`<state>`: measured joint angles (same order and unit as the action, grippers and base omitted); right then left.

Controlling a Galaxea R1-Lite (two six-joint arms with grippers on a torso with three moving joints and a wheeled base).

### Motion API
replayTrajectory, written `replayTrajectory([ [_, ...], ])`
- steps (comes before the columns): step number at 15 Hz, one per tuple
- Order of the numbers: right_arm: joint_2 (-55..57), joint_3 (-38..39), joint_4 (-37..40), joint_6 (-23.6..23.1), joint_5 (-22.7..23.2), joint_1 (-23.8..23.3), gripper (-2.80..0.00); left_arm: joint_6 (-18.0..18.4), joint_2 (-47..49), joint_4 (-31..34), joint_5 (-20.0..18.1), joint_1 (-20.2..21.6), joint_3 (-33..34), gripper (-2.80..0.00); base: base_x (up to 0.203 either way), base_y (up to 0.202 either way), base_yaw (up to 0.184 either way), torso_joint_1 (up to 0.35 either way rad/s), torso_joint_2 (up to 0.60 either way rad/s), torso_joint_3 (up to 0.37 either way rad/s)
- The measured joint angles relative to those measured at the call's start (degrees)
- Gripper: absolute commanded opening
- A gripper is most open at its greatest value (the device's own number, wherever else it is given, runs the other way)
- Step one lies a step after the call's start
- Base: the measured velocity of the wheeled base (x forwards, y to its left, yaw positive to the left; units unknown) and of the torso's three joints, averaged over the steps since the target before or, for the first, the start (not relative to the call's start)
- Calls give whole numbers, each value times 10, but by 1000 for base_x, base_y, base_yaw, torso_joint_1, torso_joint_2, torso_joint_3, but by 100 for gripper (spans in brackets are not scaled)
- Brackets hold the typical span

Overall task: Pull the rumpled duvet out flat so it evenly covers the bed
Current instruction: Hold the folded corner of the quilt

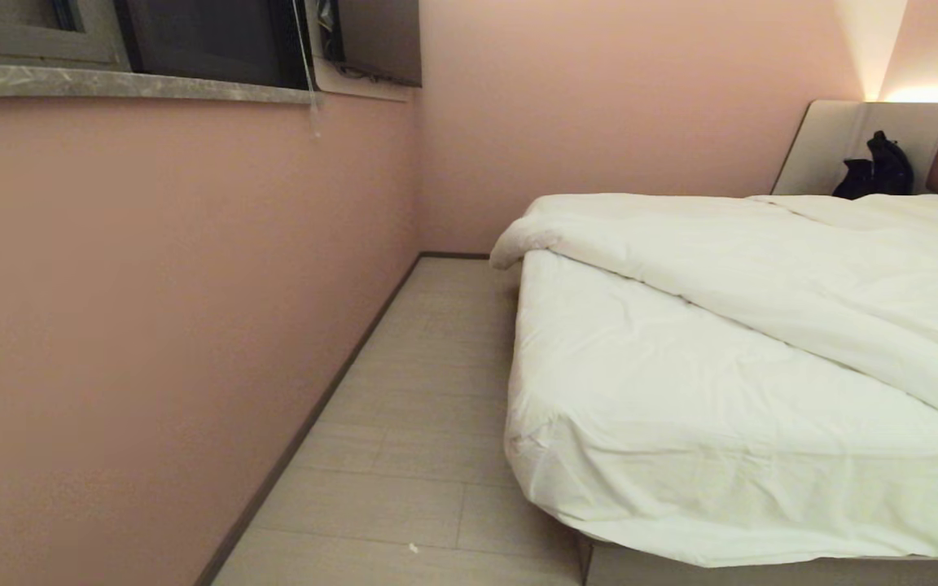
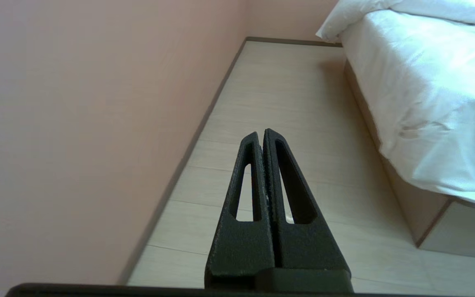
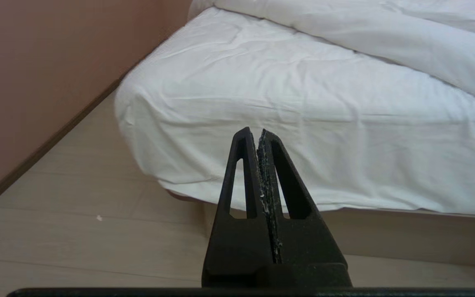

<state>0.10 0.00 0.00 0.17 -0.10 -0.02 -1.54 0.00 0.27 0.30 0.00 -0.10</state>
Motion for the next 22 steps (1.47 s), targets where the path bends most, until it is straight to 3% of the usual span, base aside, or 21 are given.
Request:
replayTrajectory([
  [22, 0, 0, 0, 0, 0, 0, -280, 1, 0, 0, -1, 0, 0, -280, 0, -194, 0, 3, 1, 1],
])
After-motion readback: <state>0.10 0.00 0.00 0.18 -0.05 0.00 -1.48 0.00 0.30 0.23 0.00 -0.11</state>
